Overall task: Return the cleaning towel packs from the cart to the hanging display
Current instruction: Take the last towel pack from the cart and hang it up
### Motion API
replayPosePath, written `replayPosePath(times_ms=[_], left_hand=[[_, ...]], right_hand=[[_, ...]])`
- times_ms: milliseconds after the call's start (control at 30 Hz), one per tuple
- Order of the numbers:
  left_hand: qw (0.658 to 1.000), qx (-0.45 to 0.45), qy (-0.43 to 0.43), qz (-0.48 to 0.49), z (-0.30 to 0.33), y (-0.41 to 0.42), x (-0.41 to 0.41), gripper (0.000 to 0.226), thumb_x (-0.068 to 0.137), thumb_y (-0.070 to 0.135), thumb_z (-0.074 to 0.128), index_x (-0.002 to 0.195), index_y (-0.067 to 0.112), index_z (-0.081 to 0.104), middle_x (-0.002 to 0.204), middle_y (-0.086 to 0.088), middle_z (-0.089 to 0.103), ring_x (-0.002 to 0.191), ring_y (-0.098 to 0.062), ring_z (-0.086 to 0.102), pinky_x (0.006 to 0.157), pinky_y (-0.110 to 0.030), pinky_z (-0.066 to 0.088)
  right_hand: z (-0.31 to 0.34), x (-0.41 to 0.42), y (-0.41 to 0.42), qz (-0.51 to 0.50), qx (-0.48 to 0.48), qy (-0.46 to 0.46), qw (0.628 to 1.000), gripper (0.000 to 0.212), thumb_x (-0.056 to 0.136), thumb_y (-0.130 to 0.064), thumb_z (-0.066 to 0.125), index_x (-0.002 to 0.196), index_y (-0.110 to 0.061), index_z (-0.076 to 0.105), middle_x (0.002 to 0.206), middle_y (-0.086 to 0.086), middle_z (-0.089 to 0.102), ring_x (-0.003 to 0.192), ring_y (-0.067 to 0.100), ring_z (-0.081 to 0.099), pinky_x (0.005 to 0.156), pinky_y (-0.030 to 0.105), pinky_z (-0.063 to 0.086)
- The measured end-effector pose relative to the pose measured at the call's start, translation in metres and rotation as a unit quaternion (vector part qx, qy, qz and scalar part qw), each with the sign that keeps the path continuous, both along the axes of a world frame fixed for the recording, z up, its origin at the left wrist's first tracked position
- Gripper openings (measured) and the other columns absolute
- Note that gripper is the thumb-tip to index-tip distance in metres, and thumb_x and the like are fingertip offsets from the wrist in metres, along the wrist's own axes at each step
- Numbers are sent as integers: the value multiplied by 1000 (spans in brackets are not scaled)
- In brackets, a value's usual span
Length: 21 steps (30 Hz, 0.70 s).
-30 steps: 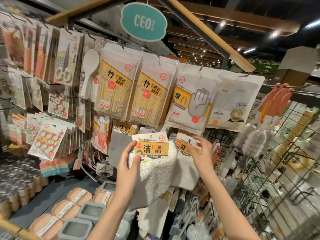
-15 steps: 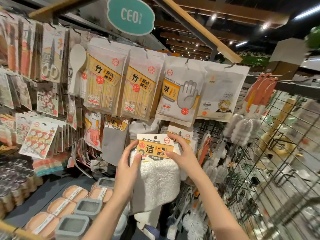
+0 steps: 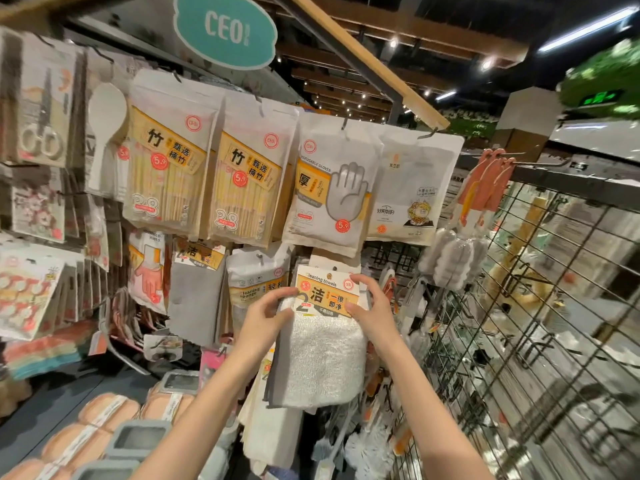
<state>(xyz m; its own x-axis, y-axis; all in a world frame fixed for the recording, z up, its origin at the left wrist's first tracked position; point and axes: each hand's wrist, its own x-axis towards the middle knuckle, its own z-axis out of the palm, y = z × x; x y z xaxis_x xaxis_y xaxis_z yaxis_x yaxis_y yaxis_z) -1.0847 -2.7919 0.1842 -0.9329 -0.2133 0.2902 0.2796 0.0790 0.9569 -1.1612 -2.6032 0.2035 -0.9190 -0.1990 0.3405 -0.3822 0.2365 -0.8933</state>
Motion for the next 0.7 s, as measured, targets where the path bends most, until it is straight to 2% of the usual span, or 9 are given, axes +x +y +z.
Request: replayPosePath(times_ms=[67, 100, 200, 300, 333, 367, 433, 567, 700], left_hand=[[1000, -7, -14, -13, 0, 3, -12, 37, 90, -6, 52, 117, 15, 64, 118, 14, 60, 109, 11, 52, 90, -8, 38], [1000, -9, -22, -19, 0, 5, -18, 37, 90, -5, 52, 119, 15, 63, 122, 12, 59, 115, 3, 51, 91, -8, 37], [998, -30, -49, -30, -2, 8, -35, 41, 91, -3, 52, 128, 14, 58, 134, 7, 53, 119, -3, 45, 96, -15, 34], [996, -43, -59, -44, -7, 9, -46, 45, 91, -2, 53, 132, 16, 54, 138, 8, 48, 103, 4, 50, 80, -5, 41], [996, -39, -61, -49, -9, 10, -49, 46, 90, -2, 53, 132, 16, 53, 139, 7, 48, 104, 3, 51, 82, -6, 42], [996, -35, -63, -50, -11, 11, -51, 46, 90, -3, 52, 133, 16, 53, 140, 6, 47, 113, -1, 49, 92, -12, 40], [996, -28, -66, -48, -14, 14, -54, 46, 90, -5, 52, 132, 15, 53, 142, 4, 47, 127, -7, 41, 107, -26, 31], [997, -28, -52, -43, -24, 15, -57, 47, 89, -5, 53, 132, 15, 53, 141, 4, 48, 126, -5, 39, 105, -25, 28], [997, -27, -56, -39, -33, 13, -63, 49, 89, -6, 53, 132, 16, 53, 142, 2, 46, 134, -13, 37, 111, -32, 28]], right_hand=[[-1, -8, 1, -14, -10, 4, 1000, 45, 82, 12, 58, 113, -22, 55, 118, -10, 52, 95, -17, 54, 66, 0, 43], [0, -13, 1, -20, -13, 5, 1000, 45, 81, 12, 58, 112, -21, 56, 116, -11, 52, 91, -20, 53, 64, 0, 43], [-2, -28, 0, -47, -2, 0, 999, 45, 81, 12, 58, 111, -22, 55, 116, -12, 50, 97, -6, 53, 66, 0, 43], [-10, -39, -1, -70, 8, 1, 998, 46, 82, 11, 59, 111, -24, 55, 119, -11, 49, 110, 7, 47, 74, 1, 43], [-12, -41, -2, -74, 6, -1, 997, 47, 82, 11, 59, 110, -25, 54, 120, -11, 49, 112, 8, 47, 82, 6, 45], [-15, -44, -3, -77, 5, -3, 997, 47, 82, 12, 58, 111, -25, 54, 119, -12, 49, 114, 9, 47, 89, 16, 46], [-18, -47, -4, -86, 6, 0, 996, 48, 82, 13, 58, 112, -25, 54, 115, -16, 49, 112, 7, 47, 91, 22, 46], [-22, -49, -5, -91, 15, 11, 996, 48, 82, 12, 57, 117, -22, 55, 117, -16, 50, 112, 4, 46, 83, 10, 41], [-29, -49, -3, -91, 37, 17, 995, 47, 84, 9, 58, 118, -23, 54, 126, -9, 52, 116, 5, 45, 83, 4, 37]])
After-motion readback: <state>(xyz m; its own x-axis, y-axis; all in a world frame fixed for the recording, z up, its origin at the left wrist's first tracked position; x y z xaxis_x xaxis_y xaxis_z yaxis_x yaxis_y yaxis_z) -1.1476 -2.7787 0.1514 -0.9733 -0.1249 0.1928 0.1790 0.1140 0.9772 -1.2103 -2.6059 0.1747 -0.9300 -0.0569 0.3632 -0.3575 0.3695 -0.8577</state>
